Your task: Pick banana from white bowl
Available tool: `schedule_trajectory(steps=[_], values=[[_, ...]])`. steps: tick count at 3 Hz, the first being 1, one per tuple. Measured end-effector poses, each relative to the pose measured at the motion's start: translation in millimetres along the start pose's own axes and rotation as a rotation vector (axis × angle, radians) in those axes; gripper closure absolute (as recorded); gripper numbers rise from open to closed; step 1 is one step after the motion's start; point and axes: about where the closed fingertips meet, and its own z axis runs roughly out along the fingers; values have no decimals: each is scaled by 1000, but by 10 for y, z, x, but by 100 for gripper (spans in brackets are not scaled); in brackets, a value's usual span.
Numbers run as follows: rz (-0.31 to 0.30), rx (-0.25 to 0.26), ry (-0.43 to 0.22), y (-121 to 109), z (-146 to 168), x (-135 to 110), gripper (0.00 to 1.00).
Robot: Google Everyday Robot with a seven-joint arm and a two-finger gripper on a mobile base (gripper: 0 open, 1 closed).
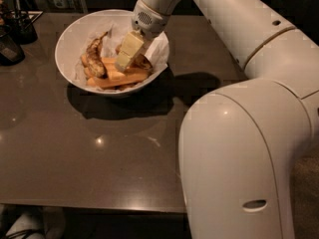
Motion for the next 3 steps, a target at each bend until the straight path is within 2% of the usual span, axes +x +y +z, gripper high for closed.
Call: schedule_trajectory(steps=[1, 3], values=[[0, 0, 0, 0, 0, 0, 99], [0, 1, 0, 11, -53, -22, 100]])
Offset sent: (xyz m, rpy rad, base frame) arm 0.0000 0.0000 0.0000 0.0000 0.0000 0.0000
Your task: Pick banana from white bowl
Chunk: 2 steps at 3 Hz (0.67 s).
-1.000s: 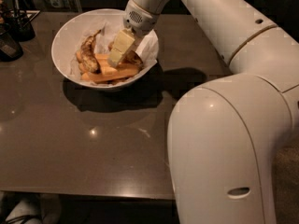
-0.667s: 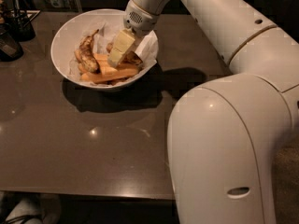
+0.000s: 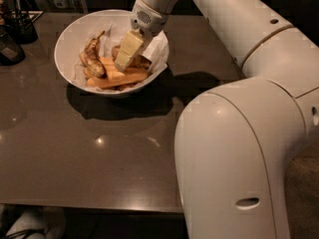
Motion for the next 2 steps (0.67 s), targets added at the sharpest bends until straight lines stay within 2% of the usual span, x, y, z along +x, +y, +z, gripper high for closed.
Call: schedule_trajectory(steps=[1, 2], values=[[-62, 37, -52, -37, -146, 3, 100], [-153, 67, -94, -107, -278, 10, 100]])
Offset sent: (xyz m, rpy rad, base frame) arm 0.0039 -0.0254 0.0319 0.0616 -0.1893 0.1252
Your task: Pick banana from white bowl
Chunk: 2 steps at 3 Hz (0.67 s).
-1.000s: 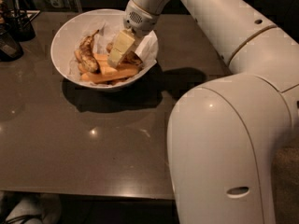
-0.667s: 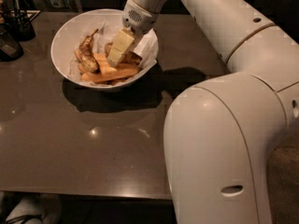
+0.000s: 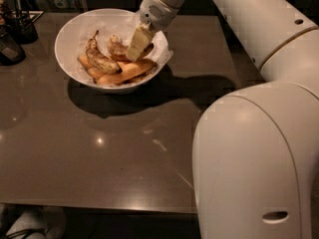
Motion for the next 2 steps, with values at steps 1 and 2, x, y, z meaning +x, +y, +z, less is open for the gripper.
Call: schedule_trajectory(steps=[1, 2], values=[[-1, 0, 0, 0, 0, -2, 100], [-48, -1, -26, 36, -36, -114, 100]])
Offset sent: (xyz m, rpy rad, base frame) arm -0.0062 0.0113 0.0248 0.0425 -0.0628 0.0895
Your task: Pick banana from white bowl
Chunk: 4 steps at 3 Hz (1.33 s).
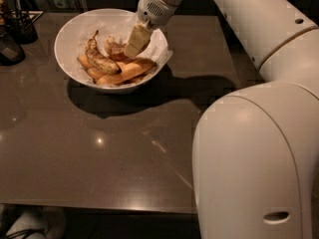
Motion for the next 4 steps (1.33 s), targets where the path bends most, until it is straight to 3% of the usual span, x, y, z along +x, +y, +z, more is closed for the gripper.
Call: schedule_trajectory(steps=[2, 4], values=[[-100, -13, -60, 119, -179, -174, 100], [-113, 0, -82, 246, -288, -246, 100]])
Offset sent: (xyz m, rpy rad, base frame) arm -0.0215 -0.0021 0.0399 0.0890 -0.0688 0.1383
